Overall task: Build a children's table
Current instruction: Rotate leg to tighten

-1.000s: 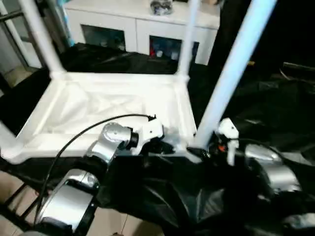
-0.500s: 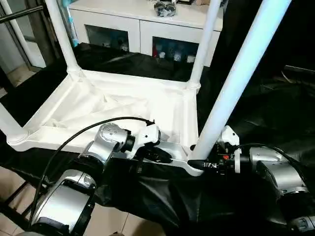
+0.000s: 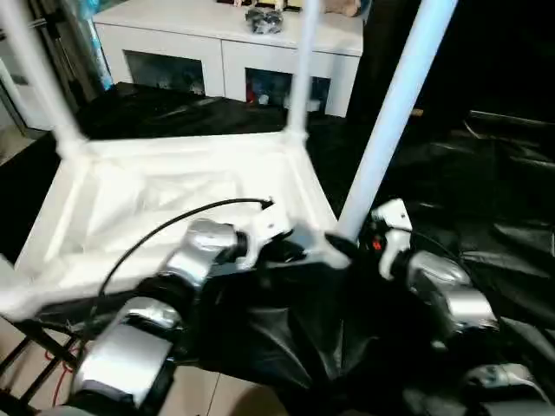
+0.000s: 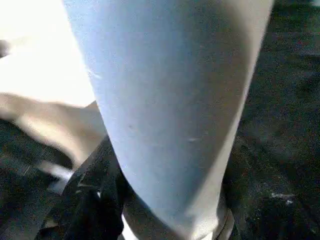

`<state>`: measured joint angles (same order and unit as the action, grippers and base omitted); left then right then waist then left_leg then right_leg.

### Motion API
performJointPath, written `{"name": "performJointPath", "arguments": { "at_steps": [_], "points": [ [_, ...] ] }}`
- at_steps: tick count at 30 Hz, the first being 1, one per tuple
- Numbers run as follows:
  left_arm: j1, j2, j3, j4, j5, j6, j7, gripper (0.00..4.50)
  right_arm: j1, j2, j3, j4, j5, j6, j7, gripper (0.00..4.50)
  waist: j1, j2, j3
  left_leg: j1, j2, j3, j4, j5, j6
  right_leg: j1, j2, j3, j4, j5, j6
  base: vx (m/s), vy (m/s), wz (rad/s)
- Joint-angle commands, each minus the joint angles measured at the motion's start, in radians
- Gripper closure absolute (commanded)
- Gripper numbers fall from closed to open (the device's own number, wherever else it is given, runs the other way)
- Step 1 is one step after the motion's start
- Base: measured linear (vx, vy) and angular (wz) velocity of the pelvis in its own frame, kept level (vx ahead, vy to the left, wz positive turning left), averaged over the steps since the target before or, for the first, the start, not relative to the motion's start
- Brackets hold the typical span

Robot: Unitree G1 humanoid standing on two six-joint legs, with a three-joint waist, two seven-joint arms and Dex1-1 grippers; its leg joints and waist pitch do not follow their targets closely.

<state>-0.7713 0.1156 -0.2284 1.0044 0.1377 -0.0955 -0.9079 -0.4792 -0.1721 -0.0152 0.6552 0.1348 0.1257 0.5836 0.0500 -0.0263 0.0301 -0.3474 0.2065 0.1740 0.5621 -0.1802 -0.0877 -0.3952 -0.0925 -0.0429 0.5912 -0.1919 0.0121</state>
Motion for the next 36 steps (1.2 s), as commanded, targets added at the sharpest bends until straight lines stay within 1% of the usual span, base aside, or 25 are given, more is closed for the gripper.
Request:
{"name": "performJointPath", "arguments": {
  "at_steps": [1,3,4,5,8,10,12,13,14,17,19,20,21,22,23,25,27,28,29,30,31,32,33,35,36],
  "points": [
    [-0.016,-0.070,0.006,0.005,-0.003,0.020,0.084,4.50,0.027,0.078,0.072,0.087,-0.053,0.052,-0.049,1.80,-0.002,0.001,-0.033,0.001,0.015,-0.009,-0.079,-0.403,-0.006,0.018,-0.043,0.024,-0.105,-0.506,-0.122,0.000,0.000,0.00],
    [-0.011,-0.086,0.003,-0.008,-0.003,0.021,0.090,4.50,0.024,0.097,0.075,0.090,-0.052,0.037,-0.068,1.48,-0.003,0.001,-0.033,0.000,0.015,-0.009,-0.079,-0.403,-0.004,0.019,-0.043,0.024,-0.105,-0.494,-0.123,0.000,0.000,0.00],
    [-0.007,-0.089,-0.002,-0.015,-0.003,0.017,0.085,4.50,0.030,0.099,0.081,0.080,-0.049,0.042,-0.061,1.48,-0.004,0.003,-0.033,0.000,0.015,-0.008,-0.079,-0.410,0.002,0.018,-0.041,0.025,-0.105,-0.479,-0.125,0.000,0.000,0.00],
    [-0.003,-0.088,-0.010,-0.021,0.001,0.008,0.072,4.50,0.038,0.096,0.087,0.062,-0.048,0.050,-0.055,1.48,-0.003,0.002,-0.034,-0.002,0.016,-0.007,-0.080,-0.404,0.006,0.020,-0.041,0.026,-0.104,-0.451,-0.132,0.000,0.000,0.00],
    [0.002,-0.083,-0.016,-0.026,0.005,-0.001,0.064,4.50,0.045,0.084,0.085,0.039,-0.051,0.051,-0.055,1.04,-0.002,0.004,-0.035,-0.004,0.017,-0.005,-0.080,-0.390,0.012,0.023,-0.038,0.027,-0.097,-0.382,-0.152,0.000,0.000,0.00],
    [0.006,-0.075,-0.024,-0.030,0.010,-0.004,0.059,4.50,0.050,0.061,0.087,0.026,-0.074,0.022,-0.063,1.00,-0.001,0.008,-0.035,-0.004,0.017,-0.004,-0.080,-0.386,0.010,0.025,-0.039,0.027,-0.096,-0.368,-0.158,0.000,0.000,0.00],
    [0.009,-0.065,-0.027,-0.029,0.016,-0.016,0.044,4.50,0.054,0.020,0.059,0.014,-0.066,0.002,-0.043,1.00,0.000,0.004,-0.035,-0.003,0.017,-0.003,-0.079,-0.380,0.014,0.027,-0.039,0.028,-0.095,-0.358,-0.163,0.000,0.000,0.00],
    [0.009,-0.059,-0.028,-0.028,0.020,-0.023,0.040,4.50,0.058,-0.002,0.043,0.007,-0.057,-0.012,-0.029,1.00,0.002,0.007,-0.036,-0.003,0.017,-0.002,-0.078,-0.374,0.016,0.028,-0.039,0.028,-0.094,-0.351,-0.166,0.000,0.000,0.00],
    [0.008,-0.053,-0.029,-0.023,0.023,-0.030,0.038,4.50,0.066,-0.028,0.022,-0.011,-0.037,-0.019,0.002,1.00,0.010,0.006,-0.040,0.000,0.018,0.003,-0.073,-0.347,0.029,0.029,-0.039,0.031,-0.092,-0.289,-0.182,0.000,0.000,0.00],
    [0.000,-0.031,-0.032,-0.007,0.029,-0.050,0.022,4.50,0.108,-0.117,-0.054,-0.100,0.059,-0.009,0.138,1.00,0.019,0.005,-0.040,0.001,0.018,0.008,-0.068,-0.312,0.057,0.034,-0.035,0.031,-0.085,-0.212,-0.203,0.000,0.000,0.00],
    [-0.003,-0.023,-0.033,0.000,0.029,-0.060,0.011,4.50,0.130,-0.159,-0.091,-0.147,0.111,0.013,0.208,1.00,0.027,0.006,-0.045,-0.009,0.016,0.009,-0.061,-0.243,0.088,0.048,-0.036,0.030,-0.075,-0.122,-0.223,0.000,0.000,0.00],
    [-0.004,-0.022,-0.034,0.002,0.029,-0.064,0.008,4.50,0.136,-0.167,-0.099,-0.159,0.123,0.019,0.226,1.00,0.031,0.004,-0.048,-0.012,0.015,0.009,-0.056,-0.199,0.103,0.050,-0.036,0.029,-0.067,-0.070,-0.232,0.000,0.000,0.00],
    [-0.005,-0.016,-0.037,0.005,0.026,-0.086,-0.015,4.50,0.165,-0.207,-0.128,-0.212,0.186,0.078,0.308,1.00,0.032,0.007,-0.048,-0.014,0.013,0.009,-0.054,-0.183,0.112,0.051,-0.035,0.029,-0.065,-0.054,-0.235,0.000,0.000,0.00],
    [-0.005,-0.016,-0.037,0.005,0.025,-0.090,-0.018,4.50,0.168,-0.211,-0.131,-0.216,0.191,0.081,0.315,1.00,0.035,0.007,-0.049,-0.014,0.013,0.010,-0.052,-0.173,0.123,0.053,-0.035,0.028,-0.065,-0.041,-0.236,0.000,0.000,0.00],
    [-0.004,-0.011,-0.040,0.003,0.016,-0.124,-0.053,4.50,0.193,-0.247,-0.150,-0.245,0.233,0.101,0.374,1.00,0.039,0.009,-0.049,-0.014,0.016,0.011,-0.050,-0.154,0.133,0.052,-0.037,0.026,-0.063,-0.025,-0.247,0.000,0.000,0.00],
    [0.002,-0.009,-0.041,-0.006,0.001,-0.144,-0.095,4.50,0.206,-0.266,-0.162,-0.258,0.258,0.115,0.397,1.00,0.041,0.009,-0.047,-0.014,0.017,0.012,-0.050,-0.159,0.132,0.051,-0.037,0.024,-0.064,-0.041,-0.250,0.000,0.000,0.00],
    [0.007,-0.006,-0.043,-0.014,-0.011,-0.161,-0.125,4.50,0.214,-0.279,-0.172,-0.263,0.273,0.122,0.405,1.00,0.044,0.011,-0.045,-0.014,0.019,0.013,-0.051,-0.174,0.120,0.050,-0.037,0.022,-0.067,-0.093,-0.247,0.000,0.000,0.00],
    [0.015,-0.006,-0.043,-0.026,-0.027,-0.176,-0.166,4.50,0.205,-0.278,-0.183,-0.246,0.269,0.110,0.381,1.00,0.045,0.012,-0.046,-0.012,0.020,0.014,-0.052,-0.181,0.111,0.047,-0.038,0.022,-0.067,-0.111,-0.246,0.000,0.000,0.00],
    [0.033,-0.011,-0.034,-0.057,-0.070,-0.188,-0.238,4.50,0.160,-0.258,-0.215,-0.173,0.235,0.049,0.274,1.00,0.046,0.008,-0.046,-0.012,0.021,0.013,-0.052,-0.176,0.103,0.045,-0.042,0.022,-0.067,-0.122,-0.247,0.000,0.000,0.00],
    [0.038,-0.014,-0.030,-0.066,-0.086,-0.192,-0.262,4.50,0.143,-0.250,-0.228,-0.149,0.226,0.036,0.236,1.00,0.040,0.008,-0.044,-0.014,0.017,0.014,-0.055,-0.181,0.086,0.042,-0.040,0.022,-0.070,-0.160,-0.246,0.000,0.000,0.00],
    [0.039,-0.014,-0.030,-0.066,-0.086,-0.192,-0.263,4.50,0.143,-0.250,-0.228,-0.148,0.226,0.035,0.236,1.00,0.041,0.008,-0.044,-0.008,0.018,0.016,-0.054,-0.188,0.078,0.040,-0.041,0.025,-0.071,-0.180,-0.248,0.000,0.000,0.00],
    [0.045,-0.016,-0.028,-0.078,-0.104,-0.192,-0.292,4.50,0.126,-0.245,-0.237,-0.127,0.219,0.033,0.203,1.00,0.047,0.009,-0.045,-0.003,0.019,0.017,-0.053,-0.187,0.080,0.037,-0.040,0.025,-0.071,-0.178,-0.249,0.000,0.000,0.00],
    [0.061,-0.018,-0.034,-0.103,-0.128,-0.215,-0.347,4.50,0.097,-0.234,-0.234,-0.100,0.205,0.018,0.170,1.00,0.050,0.012,-0.045,-0.006,0.021,0.018,-0.052,-0.172,0.079,0.037,-0.042,0.026,-0.065,-0.151,-0.260,0.000,0.000,0.00],
    [0.066,-0.018,-0.036,-0.106,-0.128,-0.218,-0.358,4.50,0.088,-0.224,-0.222,-0.106,0.205,0.020,0.170,1.00,0.055,0.015,-0.052,-0.009,0.023,0.019,-0.046,-0.127,0.093,0.041,-0.038,0.025,-0.051,-0.056,-0.270,0.000,0.000,0.00],
    [0.066,-0.016,-0.035,-0.103,-0.125,-0.229,-0.351,4.50,0.086,-0.217,-0.213,-0.112,0.202,0.017,0.169,1.00,0.055,0.015,-0.052,-0.009,0.023,0.019,-0.046,-0.127,0.093,0.041,-0.038,0.025,-0.051,-0.056,-0.270,0.000,0.000,0.00]
  ]
}}
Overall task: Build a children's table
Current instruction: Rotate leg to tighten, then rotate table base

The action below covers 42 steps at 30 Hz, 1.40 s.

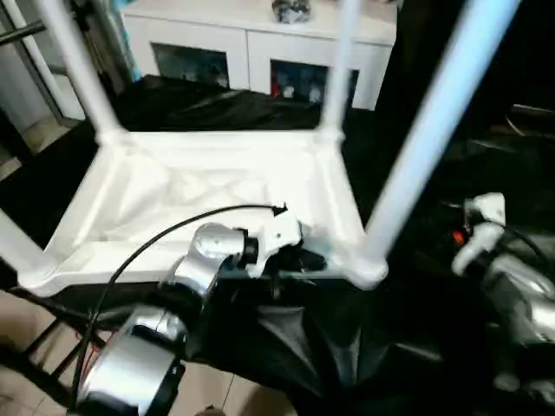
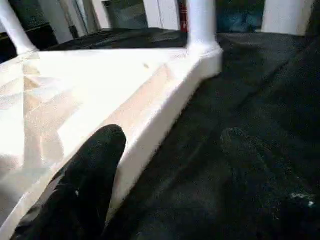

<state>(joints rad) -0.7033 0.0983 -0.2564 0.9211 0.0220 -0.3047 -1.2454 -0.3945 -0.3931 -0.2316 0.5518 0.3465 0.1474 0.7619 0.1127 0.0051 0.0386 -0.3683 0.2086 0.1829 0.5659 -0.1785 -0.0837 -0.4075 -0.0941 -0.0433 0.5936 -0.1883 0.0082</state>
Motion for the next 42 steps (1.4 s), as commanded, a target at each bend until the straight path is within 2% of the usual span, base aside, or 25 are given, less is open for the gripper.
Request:
{"name": "performJointPath", "arguments": {
  "at_steps": [1,2,4,5,7,8,9,10,11,12,13,15,16,17,19,20,22,23,24,26,27,28,34,37,42],
  "points": [
    [-0.003,0.006,-0.004,-0.010,0.005,-0.046,0.017,4.50,-0.003,0.018,0.018,-0.020,-0.012,-0.005,-0.010,1.00,-0.003,-0.020,-0.062,0.006,0.020,0.009,-0.045,-0.090,0.116,0.057,-0.035,0.023,-0.043,0.028,-0.272,0.000,0.000,0.00],
    [-0.004,0.009,-0.002,-0.005,0.013,-0.062,0.036,4.50,-0.006,0.026,0.026,-0.024,-0.013,-0.005,-0.011,1.00,-0.004,-0.026,-0.061,0.004,0.018,0.009,-0.045,-0.095,0.124,0.059,-0.037,0.022,-0.044,0.034,-0.267,0.000,0.000,0.00],
    [-0.005,0.024,0.003,-0.002,0.033,-0.067,0.081,4.50,-0.015,0.044,0.041,-0.022,-0.020,-0.019,-0.015,1.00,-0.004,-0.023,-0.062,0.004,0.019,0.008,-0.044,-0.101,0.125,0.059,-0.038,0.022,-0.043,0.025,-0.258,0.000,0.000,0.00],
    [0.000,0.038,0.019,-0.018,0.026,-0.049,0.101,4.50,-0.020,0.057,0.055,-0.021,-0.027,-0.027,-0.014,1.00,-0.005,-0.029,-0.061,0.003,0.018,0.009,-0.045,-0.102,0.121,0.060,-0.038,0.021,-0.044,0.012,-0.252,0.000,0.000,0.00],
    [0.008,0.050,0.030,-0.040,0.010,-0.027,0.095,4.50,-0.021,0.064,0.066,-0.023,-0.034,-0.034,-0.013,1.00,-0.007,-0.027,-0.059,0.006,0.019,0.010,-0.047,-0.113,0.109,0.057,-0.038,0.022,-0.046,-0.016,-0.251,0.000,0.000,0.00],
    [0.010,0.052,0.032,-0.043,0.007,-0.024,0.094,4.30,-0.021,0.066,0.068,-0.024,-0.035,-0.036,-0.013,1.01,-0.007,-0.025,-0.058,0.007,0.020,0.009,-0.048,-0.120,0.101,0.056,-0.038,0.023,-0.047,-0.031,-0.253,0.000,0.000,0.00],
    [0.049,0.090,0.067,-0.159,-0.053,0.091,0.048,4.30,-0.023,0.079,0.082,-0.038,-0.038,-0.034,-0.016,1.01,-0.007,-0.031,-0.058,0.009,0.023,0.010,-0.049,-0.120,0.097,0.057,-0.038,0.023,-0.044,-0.030,-0.257,0.000,0.000,0.00],
    [0.062,0.100,0.075,-0.194,-0.070,0.127,0.033,4.30,-0.024,0.082,0.085,-0.042,-0.039,-0.033,-0.018,1.01,-0.007,-0.030,-0.058,0.004,0.024,0.007,-0.050,-0.111,0.092,0.061,-0.042,0.023,-0.037,-0.019,-0.265,0.000,0.000,0.00],
    [0.084,0.120,0.089,-0.258,-0.101,0.192,0.004,4.00,-0.026,0.087,0.089,-0.048,-0.042,-0.032,-0.023,1.00,-0.013,-0.025,-0.058,0.007,0.025,0.008,-0.051,-0.109,0.089,0.057,-0.038,0.023,-0.036,-0.019,-0.273,0.000,0.000,0.00],
    [0.112,0.146,0.093,-0.335,-0.131,0.266,-0.032,3.94,-0.032,0.093,0.089,-0.047,-0.044,-0.029,-0.030,1.00,-0.016,-0.031,-0.057,0.008,0.024,0.012,-0.050,-0.108,0.088,0.053,-0.034,0.024,-0.037,-0.016,-0.279,0.000,0.000,0.00],
    [0.123,0.157,0.094,-0.365,-0.143,0.293,-0.045,3.94,-0.034,0.095,0.089,-0.047,-0.045,-0.028,-0.033,1.00,-0.016,-0.028,-0.056,0.008,0.024,0.012,-0.051,-0.110,0.084,0.053,-0.035,0.024,-0.035,-0.017,-0.282,0.000,0.000,0.00],
    [0.189,0.237,0.088,-0.525,-0.196,0.447,-0.097,3.81,-0.052,0.106,0.097,-0.028,-0.063,-0.035,-0.066,1.00,-0.020,-0.028,-0.054,0.006,0.024,0.012,-0.053,-0.102,0.078,0.051,-0.033,0.025,-0.032,-0.025,-0.276,0.000,0.000,0.00],
    [0.203,0.256,0.084,-0.556,-0.206,0.476,-0.106,3.81,-0.055,0.109,0.099,-0.025,-0.066,-0.038,-0.071,1.00,-0.022,-0.031,-0.052,0.007,0.021,0.015,-0.053,-0.111,0.078,0.048,-0.029,0.025,-0.037,-0.043,-0.271,0.000,0.000,0.00],
    [0.223,0.287,0.077,-0.598,-0.214,0.517,-0.119,3.58,-0.062,0.113,0.101,-0.018,-0.070,-0.040,-0.080,1.00,-0.024,-0.029,-0.052,0.009,0.019,0.016,-0.052,-0.120,0.072,0.046,-0.028,0.028,-0.039,-0.060,-0.264,0.000,0.000,0.00],
    [0.258,0.348,0.060,-0.660,-0.209,0.582,-0.141,3.51,-0.079,0.120,0.105,0.001,-0.082,-0.048,-0.098,1.00,-0.026,-0.025,-0.051,0.010,0.020,0.015,-0.054,-0.126,0.064,0.044,-0.027,0.028,-0.039,-0.074,-0.258,0.000,0.000,0.00],
    [0.270,0.372,0.053,-0.681,-0.203,0.606,-0.148,3.47,-0.085,0.123,0.108,0.009,-0.089,-0.054,-0.107,1.00,-0.030,-0.029,-0.050,0.010,0.018,0.014,-0.055,-0.134,0.054,0.043,-0.028,0.030,-0.039,-0.098,-0.244,0.000,0.000,0.00],
    [0.322,0.454,0.025,-0.741,-0.150,0.667,-0.178,3.25,-0.120,0.137,0.116,0.044,-0.096,-0.057,-0.117,1.00,-0.031,-0.027,-0.050,0.013,0.018,0.013,-0.056,-0.142,0.043,0.043,-0.029,0.032,-0.041,-0.115,-0.236,0.000,0.000,0.00],
    [0.327,0.460,0.023,-0.745,-0.142,0.672,-0.178,3.17,-0.124,0.139,0.118,0.047,-0.097,-0.057,-0.116,1.00,-0.037,-0.027,-0.047,0.011,0.016,0.014,-0.058,-0.145,0.042,0.041,-0.025,0.032,-0.042,-0.125,-0.228,0.000,0.000,0.00],
    [0.346,0.483,0.016,-0.752,-0.094,0.687,-0.156,3.14,-0.144,0.149,0.130,0.061,-0.105,-0.062,-0.112,1.00,-0.037,-0.029,-0.048,0.013,0.017,0.013,-0.057,-0.148,0.034,0.042,-0.027,0.033,-0.042,-0.128,-0.226,0.000,0.000,0.00],
    [0.348,0.484,0.014,-0.748,-0.079,0.685,-0.145,3.04,-0.147,0.152,0.135,0.060,-0.107,-0.062,-0.108,1.00,-0.037,-0.027,-0.047,0.014,0.015,0.014,-0.057,-0.144,0.029,0.042,-0.026,0.035,-0.043,-0.121,-0.218,0.000,0.000,0.00],
    [0.348,0.492,0.004,-0.747,-0.054,0.696,-0.109,2.92,-0.149,0.157,0.148,0.052,-0.108,-0.059,-0.095,1.00,-0.033,-0.022,-0.049,0.020,0.015,0.016,-0.055,-0.140,0.027,0.039,-0.025,0.035,-0.040,-0.098,-0.226,0.000,0.000,0.00],
    [0.347,0.498,-0.004,-0.741,-0.039,0.699,-0.084,2.81,-0.147,0.161,0.158,0.038,-0.105,-0.055,-0.079,1.00,-0.033,-0.025,-0.050,0.017,0.014,0.015,-0.054,-0.134,0.029,0.042,-0.023,0.034,-0.035,-0.064,-0.230,0.000,0.000,0.00],
    [0.338,0.521,-0.012,-0.762,-0.018,0.751,0.006,2.37,-0.114,0.166,0.203,-0.027,-0.074,-0.023,0.035,1.00,-0.031,-0.029,-0.053,0.014,0.012,0.014,-0.050,-0.116,0.044,0.047,-0.023,0.034,-0.030,-0.021,-0.240,0.000,0.000,0.00],
    [0.323,0.504,0.020,-0.733,0.007,0.716,0.051,2.08,-0.073,0.154,0.241,-0.081,-0.060,-0.004,0.119,1.00,-0.029,-0.028,-0.052,0.014,0.012,0.013,-0.049,-0.131,0.048,0.047,-0.023,0.034,-0.033,-0.037,-0.242,0.000,0.000,0.00],
    [0.300,0.494,0.028,-0.699,-0.001,0.701,0.114,1.81,-0.040,0.148,0.265,-0.138,-0.039,0.019,0.181,1.00,-0.026,-0.025,-0.048,0.017,0.015,0.009,-0.053,-0.202,0.020,0.040,-0.026,0.033,-0.041,-0.136,-0.228,0.000,0.000,0.00]
  ]
}}
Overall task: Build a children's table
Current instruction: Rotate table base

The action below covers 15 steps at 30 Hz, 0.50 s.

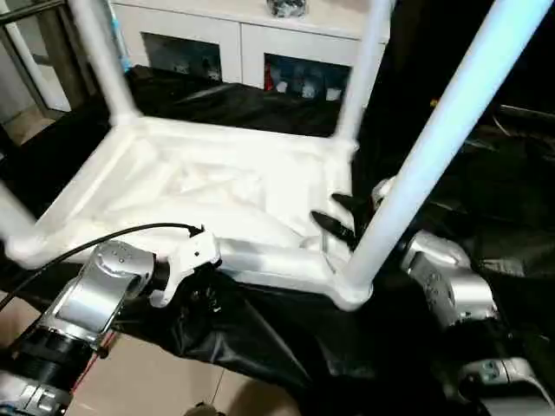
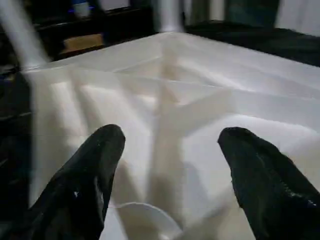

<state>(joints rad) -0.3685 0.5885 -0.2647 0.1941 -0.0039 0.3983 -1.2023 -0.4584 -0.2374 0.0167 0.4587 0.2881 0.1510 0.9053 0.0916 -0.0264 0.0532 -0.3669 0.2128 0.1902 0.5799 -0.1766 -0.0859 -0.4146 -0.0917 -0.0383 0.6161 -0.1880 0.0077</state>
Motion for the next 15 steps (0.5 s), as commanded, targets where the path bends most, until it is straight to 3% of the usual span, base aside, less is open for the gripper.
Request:
{"name": "performJointPath", "arguments": {
  "at_steps": [1,10,15],
  "points": [
    [-0.040,0.000,0.038,0.039,0.023,-0.009,0.085,1.67,0.035,-0.007,0.024,-0.064,0.025,0.024,0.051,1.00,-0.004,0.007,-0.062,0.016,0.010,0.001,-0.068,-0.213,0.018,0.048,-0.028,0.028,-0.064,-0.146,-0.224,0.000,0.000,0.00],
    [-0.125,-0.091,0.069,0.194,0.030,-0.116,0.230,1.11,0.059,0.032,0.063,-0.117,0.021,0.037,0.039,1.00,0.000,0.006,-0.068,0.014,0.009,-0.003,-0.065,-0.203,0.005,0.049,-0.030,0.028,-0.061,-0.114,-0.212,0.000,0.000,0.00],
    [-0.238,-0.184,0.073,0.398,0.045,-0.230,0.372,0.70,0.010,0.087,0.052,-0.044,-0.047,0.020,-0.142,1.00,0.001,0.004,-0.071,0.013,0.004,-0.005,-0.063,-0.164,-0.005,0.051,-0.030,0.026,-0.057,-0.067,-0.216,0.000,0.000,0.00]
  ]
}}
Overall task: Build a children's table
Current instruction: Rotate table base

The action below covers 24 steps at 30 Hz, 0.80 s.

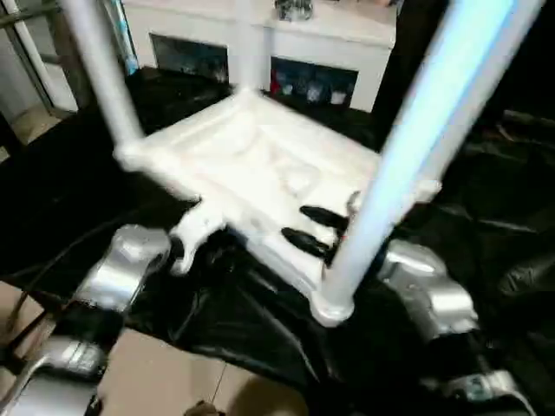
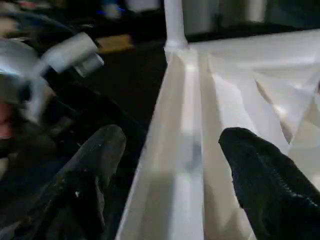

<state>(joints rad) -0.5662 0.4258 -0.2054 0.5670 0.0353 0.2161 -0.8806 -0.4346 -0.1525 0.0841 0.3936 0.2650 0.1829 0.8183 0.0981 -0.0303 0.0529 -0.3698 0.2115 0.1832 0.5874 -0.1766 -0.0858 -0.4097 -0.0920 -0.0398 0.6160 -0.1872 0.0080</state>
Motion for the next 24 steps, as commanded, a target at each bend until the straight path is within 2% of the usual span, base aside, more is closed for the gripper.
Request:
{"name": "performJointPath", "arguments": {
  "at_steps": [1,2,4,5,7,8,9,10,13,15,16,19,24],
  "points": [
    [-0.050,-0.029,0.013,0.042,0.008,-0.054,0.059,0.70,-0.019,0.007,-0.017,0.029,-0.029,-0.019,-0.067,1.00,-0.004,0.007,-0.071,0.015,0.006,0.001,-0.070,-0.172,-0.010,0.049,-0.033,0.028,-0.057,-0.076,-0.216,0.000,0.000,0.00],
    [-0.081,-0.053,0.009,0.093,0.017,-0.084,0.084,0.54,-0.030,0.025,-0.023,0.044,-0.032,-0.014,-0.103,1.00,-0.002,0.008,-0.073,0.016,0.007,0.001,-0.069,-0.169,-0.011,0.050,-0.035,0.029,-0.056,-0.070,-0.216,0.000,0.000,0.00],
    [-0.107,-0.072,0.004,0.137,0.026,-0.107,0.105,0.54,-0.036,0.041,-0.024,0.052,-0.039,-0.009,-0.136,1.00,-0.003,0.006,-0.075,0.015,0.005,0.001,-0.067,-0.148,-0.006,0.052,-0.033,0.029,-0.053,-0.034,-0.216,0.000,0.000,0.00],
    [-0.138,-0.090,-0.002,0.183,0.036,-0.128,0.127,0.34,-0.040,0.060,-0.018,0.058,-0.055,-0.013,-0.172,1.00,-0.004,0.008,-0.075,0.014,0.003,0.002,-0.064,-0.123,0.001,0.051,-0.030,0.028,-0.051,0.011,-0.218,0.000,0.000,0.00],
    [-0.162,-0.103,-0.004,0.224,0.043,-0.149,0.143,0.24,-0.044,0.072,-0.014,0.064,-0.066,-0.013,-0.197,1.00,-0.003,0.006,-0.078,0.011,0.002,0.000,-0.063,-0.103,0.008,0.058,-0.033,0.028,-0.046,0.045,-0.221,0.000,0.000,0.00],
    [-0.179,-0.112,-0.005,0.252,0.047,-0.163,0.156,0.17,-0.049,0.085,-0.009,0.070,-0.074,-0.022,-0.212,1.00,-0.002,0.010,-0.078,0.011,0.004,-0.001,-0.063,-0.098,0.012,0.058,-0.034,0.027,-0.044,0.057,-0.227,0.000,0.000,0.00],
    [-0.193,-0.119,-0.006,0.278,0.052,-0.176,0.164,0.17,-0.054,0.096,-0.006,0.077,-0.080,-0.025,-0.231,1.00,-0.004,0.014,-0.077,0.013,0.003,0.000,-0.062,-0.099,0.015,0.055,-0.032,0.027,-0.046,0.058,-0.228,0.000,0.000,0.00],
    [-0.208,-0.127,-0.009,0.305,0.057,-0.191,0.170,0.08,-0.063,0.109,0.002,0.089,-0.100,-0.035,-0.267,1.00,-0.005,0.012,-0.077,0.013,0.002,0.001,-0.062,-0.104,0.015,0.054,-0.032,0.027,-0.047,0.057,-0.231,0.000,0.000,0.00],
    [-0.229,-0.140,-0.007,0.352,0.062,-0.228,0.182,0.08,-0.082,0.126,0.010,0.117,-0.122,-0.053,-0.308,1.00,-0.005,0.012,-0.073,0.015,0.005,-0.002,-0.069,-0.164,-0.010,0.055,-0.035,0.027,-0.054,-0.025,-0.226,0.000,0.000,0.00],
    [-0.248,-0.153,-0.002,0.399,0.062,-0.266,0.193,0.08,-0.098,0.142,0.012,0.139,-0.131,-0.060,-0.335,1.00,-0.004,0.014,-0.072,0.020,0.007,-0.002,-0.071,-0.196,-0.019,0.051,-0.037,0.028,-0.058,-0.059,-0.222,0.000,0.000,0.00],
    [-0.256,-0.157,0.001,0.420,0.063,-0.279,0.192,0.08,-0.101,0.148,0.011,0.142,-0.131,-0.060,-0.341,1.00,-0.004,0.011,-0.072,0.020,0.007,-0.002,-0.071,-0.198,-0.019,0.051,-0.036,0.029,-0.058,-0.058,-0.221,0.000,0.000,0.00],
    [-0.260,-0.173,0.019,0.433,0.038,-0.314,0.147,0.08,-0.095,0.161,0.036,0.119,-0.135,-0.064,-0.311,1.00,0.003,0.012,-0.074,0.018,0.008,-0.004,-0.070,-0.174,-0.013,0.054,-0.037,0.029,-0.052,-0.009,-0.222,0.000,0.000,0.00],
    [-0.232,-0.178,0.018,0.397,0.006,-0.334,0.035,0.08,-0.068,0.157,0.073,0.062,-0.111,-0.090,-0.198,1.00,0.014,0.009,-0.077,0.017,0.007,-0.001,-0.063,-0.113,0.028,0.057,-0.038,0.027,-0.042,0.097,-0.250,0.000,0.000,0.00]
  ]
}}
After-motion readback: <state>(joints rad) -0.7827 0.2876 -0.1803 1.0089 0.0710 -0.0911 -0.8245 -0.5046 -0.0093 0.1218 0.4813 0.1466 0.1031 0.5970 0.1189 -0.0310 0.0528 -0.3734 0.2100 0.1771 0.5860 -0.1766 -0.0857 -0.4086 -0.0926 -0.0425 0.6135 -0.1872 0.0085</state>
